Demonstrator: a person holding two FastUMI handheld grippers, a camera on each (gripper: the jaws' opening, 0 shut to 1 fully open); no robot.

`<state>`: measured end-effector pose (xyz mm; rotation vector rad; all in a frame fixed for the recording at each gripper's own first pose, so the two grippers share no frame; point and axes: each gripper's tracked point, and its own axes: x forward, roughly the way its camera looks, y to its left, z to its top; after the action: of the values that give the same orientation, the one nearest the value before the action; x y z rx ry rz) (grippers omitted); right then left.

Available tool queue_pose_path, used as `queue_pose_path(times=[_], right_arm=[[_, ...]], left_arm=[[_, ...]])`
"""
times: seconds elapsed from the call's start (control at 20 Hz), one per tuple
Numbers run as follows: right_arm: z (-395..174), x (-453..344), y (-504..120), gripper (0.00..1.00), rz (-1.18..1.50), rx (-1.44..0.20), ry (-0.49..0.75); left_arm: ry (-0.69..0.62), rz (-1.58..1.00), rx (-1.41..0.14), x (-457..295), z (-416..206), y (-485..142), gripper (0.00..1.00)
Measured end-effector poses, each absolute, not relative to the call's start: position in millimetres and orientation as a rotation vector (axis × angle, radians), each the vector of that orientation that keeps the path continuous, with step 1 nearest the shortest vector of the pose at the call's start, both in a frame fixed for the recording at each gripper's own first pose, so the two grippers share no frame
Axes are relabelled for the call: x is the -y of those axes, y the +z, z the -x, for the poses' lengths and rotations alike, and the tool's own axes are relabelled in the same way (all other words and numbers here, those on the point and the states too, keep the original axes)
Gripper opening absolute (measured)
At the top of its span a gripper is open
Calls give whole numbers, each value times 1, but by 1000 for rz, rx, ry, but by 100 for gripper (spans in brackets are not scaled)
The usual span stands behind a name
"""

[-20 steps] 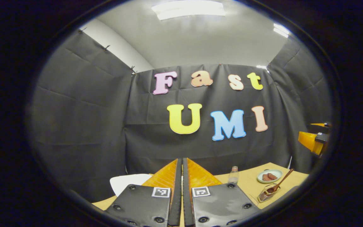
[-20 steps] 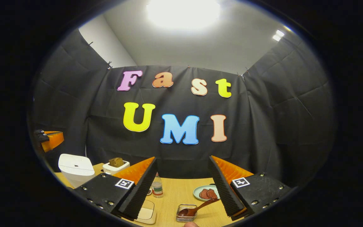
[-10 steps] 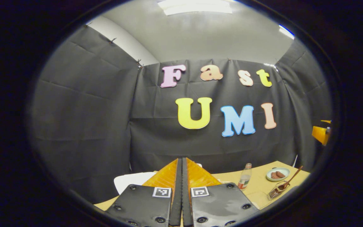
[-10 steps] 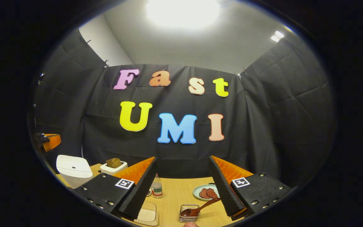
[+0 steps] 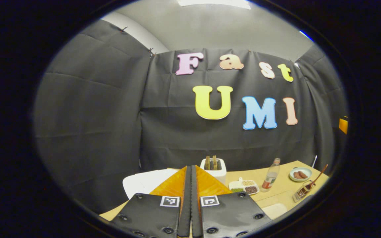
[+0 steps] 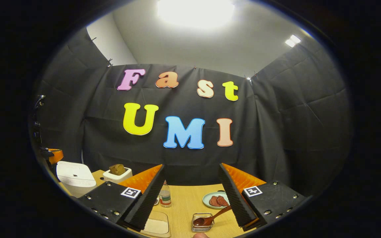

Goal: Close the left gripper, press the button to open the rice cooker; take a wooden spoon from the chopstick holder with the right hand, scoop a spoonful of rice and pour it into the rice cooker, then put the wooden spoon back into the chopstick holder.

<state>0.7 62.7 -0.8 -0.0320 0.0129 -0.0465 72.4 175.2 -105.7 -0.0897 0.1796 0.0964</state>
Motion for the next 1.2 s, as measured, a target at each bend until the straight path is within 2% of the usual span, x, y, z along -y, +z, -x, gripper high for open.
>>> queue_pose_path(times=[0.75, 1.2], right_arm=[[8, -76, -5, 97, 107, -48, -97], [7, -77, 3, 97, 116, -32, -71]], left_arm=[[79, 181, -413, -192, -103, -236, 11], [129, 205, -423, -190, -102, -236, 10]])
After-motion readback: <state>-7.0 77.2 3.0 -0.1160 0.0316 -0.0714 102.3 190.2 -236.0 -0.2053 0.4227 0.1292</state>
